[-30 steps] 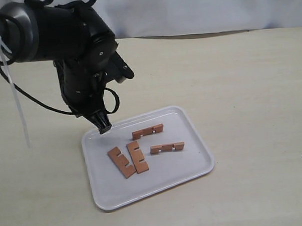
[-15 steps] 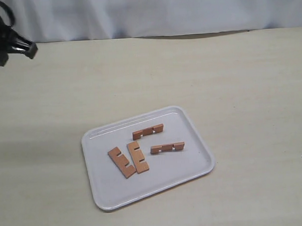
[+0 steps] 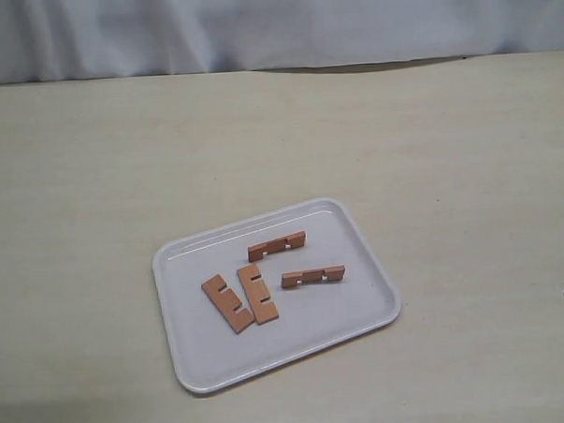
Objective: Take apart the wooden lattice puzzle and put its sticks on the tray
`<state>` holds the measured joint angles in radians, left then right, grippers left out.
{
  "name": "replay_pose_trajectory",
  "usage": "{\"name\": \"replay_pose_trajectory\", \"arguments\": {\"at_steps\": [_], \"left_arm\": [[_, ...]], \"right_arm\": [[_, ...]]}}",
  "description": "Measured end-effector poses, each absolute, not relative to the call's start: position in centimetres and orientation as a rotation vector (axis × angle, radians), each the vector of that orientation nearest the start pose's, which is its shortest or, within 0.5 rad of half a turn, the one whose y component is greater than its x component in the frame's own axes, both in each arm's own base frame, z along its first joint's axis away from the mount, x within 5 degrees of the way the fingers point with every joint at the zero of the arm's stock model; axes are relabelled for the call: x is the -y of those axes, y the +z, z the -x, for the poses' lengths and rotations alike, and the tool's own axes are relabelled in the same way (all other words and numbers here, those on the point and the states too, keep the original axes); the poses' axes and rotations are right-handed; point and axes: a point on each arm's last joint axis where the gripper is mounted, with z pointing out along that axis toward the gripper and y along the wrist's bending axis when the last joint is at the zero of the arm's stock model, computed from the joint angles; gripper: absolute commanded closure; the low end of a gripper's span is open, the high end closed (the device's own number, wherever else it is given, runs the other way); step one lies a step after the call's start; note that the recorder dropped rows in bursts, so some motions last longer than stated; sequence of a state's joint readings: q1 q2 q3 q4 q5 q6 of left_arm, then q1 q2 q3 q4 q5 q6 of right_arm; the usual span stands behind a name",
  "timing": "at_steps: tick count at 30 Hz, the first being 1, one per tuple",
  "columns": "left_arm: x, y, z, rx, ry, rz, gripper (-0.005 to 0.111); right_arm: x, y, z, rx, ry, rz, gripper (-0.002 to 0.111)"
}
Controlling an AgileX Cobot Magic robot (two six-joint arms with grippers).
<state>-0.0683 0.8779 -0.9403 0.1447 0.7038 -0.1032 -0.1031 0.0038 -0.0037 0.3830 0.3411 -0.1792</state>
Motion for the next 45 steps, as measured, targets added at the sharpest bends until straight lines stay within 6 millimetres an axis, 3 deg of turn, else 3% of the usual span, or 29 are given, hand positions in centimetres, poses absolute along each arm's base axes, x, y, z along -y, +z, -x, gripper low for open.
{"name": "replay_pose_trajectory", "arguments": {"at_steps": [4,10,12,15,19,21,27,29,34,40,42,45], "left_arm": [[0.4,37.3,-13.0,-1.878,0.002,-0.021,0.107],[0.5,35.2,-9.3,-1.597,-0.086,0.001,0.107],[0.5,35.4,-8.0,-1.526,-0.114,0.016,0.107],[0.3,36.2,-4.7,-1.376,-0.140,0.024,0.107],[0.0,35.4,-0.7,-1.204,-0.149,-0.036,0.107],[-0.2,35.3,-0.1,-1.168,-0.114,-0.074,0.107],[-0.2,35.0,-0.2,-1.193,-0.152,-0.066,0.107],[0.0,33.9,-0.7,-1.256,-0.211,-0.040,0.107],[0.5,29.4,-3.0,-1.414,-0.239,-0.027,0.107],[0.8,24.4,-4.9,-1.464,-0.227,-0.034,0.107],[0.9,21.7,-5.5,-1.487,-0.152,-0.101,0.107],[0.9,21.1,-5.6,-1.510,-0.130,-0.120,0.107]], "right_arm": [[-0.6,18.6,-5.4,-1.795,0.170,-0.169,0.104],[-0.6,18.6,-5.4,-1.795,0.170,-0.169,0.104],[-0.6,18.6,-5.4,-1.795,0.170,-0.169,0.104],[-0.6,18.6,-5.4,-1.795,0.170,-0.169,0.104],[-0.6,18.6,-5.4,-1.795,0.170,-0.169,0.104],[-0.6,18.6,-5.4,-1.795,0.170,-0.169,0.104],[-0.6,18.5,-5.4,-1.798,0.169,-0.168,0.104],[-0.6,18.5,-5.4,-1.798,0.169,-0.168,0.104],[-0.6,18.5,-5.4,-1.798,0.169,-0.168,0.104],[-0.6,18.5,-5.4,-1.798,0.169,-0.168,0.104],[-0.6,18.5,-5.4,-1.798,0.169,-0.168,0.104],[-0.6,18.5,-5.4,-1.798,0.169,-0.168,0.104]]}}
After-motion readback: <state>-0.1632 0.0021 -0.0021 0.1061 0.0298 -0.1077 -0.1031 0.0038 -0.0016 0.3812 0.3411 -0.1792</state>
